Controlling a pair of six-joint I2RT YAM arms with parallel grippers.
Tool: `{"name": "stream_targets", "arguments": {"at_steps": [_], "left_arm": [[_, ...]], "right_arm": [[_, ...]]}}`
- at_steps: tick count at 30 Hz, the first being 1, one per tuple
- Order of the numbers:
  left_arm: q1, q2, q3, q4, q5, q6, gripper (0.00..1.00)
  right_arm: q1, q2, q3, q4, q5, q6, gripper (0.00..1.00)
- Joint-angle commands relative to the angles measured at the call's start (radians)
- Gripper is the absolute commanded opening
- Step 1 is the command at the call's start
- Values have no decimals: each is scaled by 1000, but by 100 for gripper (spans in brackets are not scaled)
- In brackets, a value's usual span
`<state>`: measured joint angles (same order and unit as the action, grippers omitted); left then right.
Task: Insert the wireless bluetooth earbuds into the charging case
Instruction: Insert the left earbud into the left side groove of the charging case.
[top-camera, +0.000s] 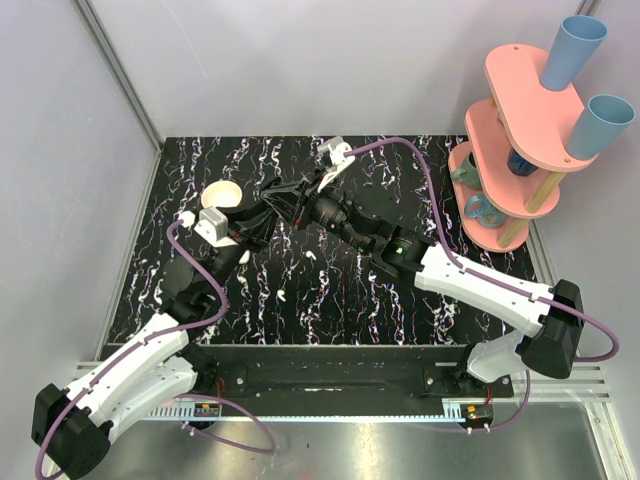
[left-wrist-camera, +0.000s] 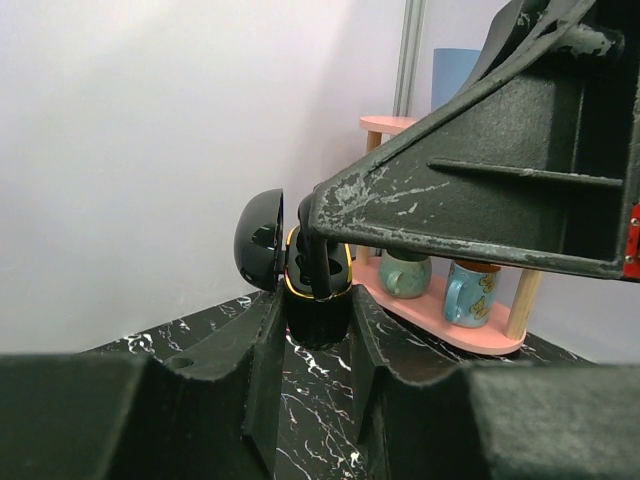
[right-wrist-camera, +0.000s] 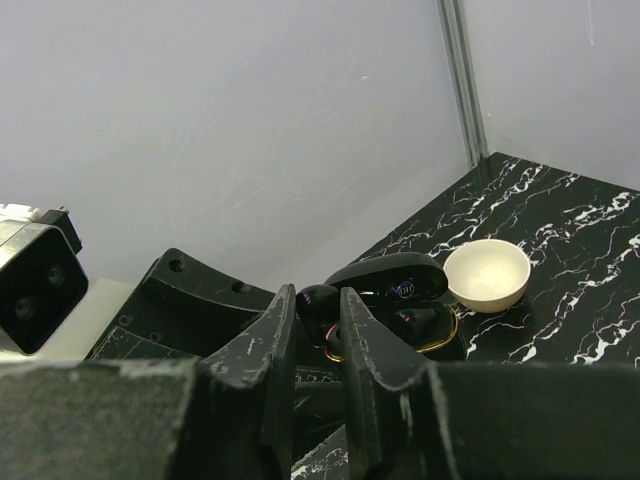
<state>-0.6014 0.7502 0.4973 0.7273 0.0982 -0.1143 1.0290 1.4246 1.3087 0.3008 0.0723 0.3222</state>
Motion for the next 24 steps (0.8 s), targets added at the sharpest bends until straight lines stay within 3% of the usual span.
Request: {"name": "stream_targets", "arguments": {"at_steps": [1, 24], "left_arm": [[0, -12, 26, 83, 6, -5, 0], [0, -35, 15, 64, -6, -2, 0]], "right_arm": [[14, 2, 46, 17, -6, -5, 16], [13, 7, 46, 57, 52, -35, 15]]}}
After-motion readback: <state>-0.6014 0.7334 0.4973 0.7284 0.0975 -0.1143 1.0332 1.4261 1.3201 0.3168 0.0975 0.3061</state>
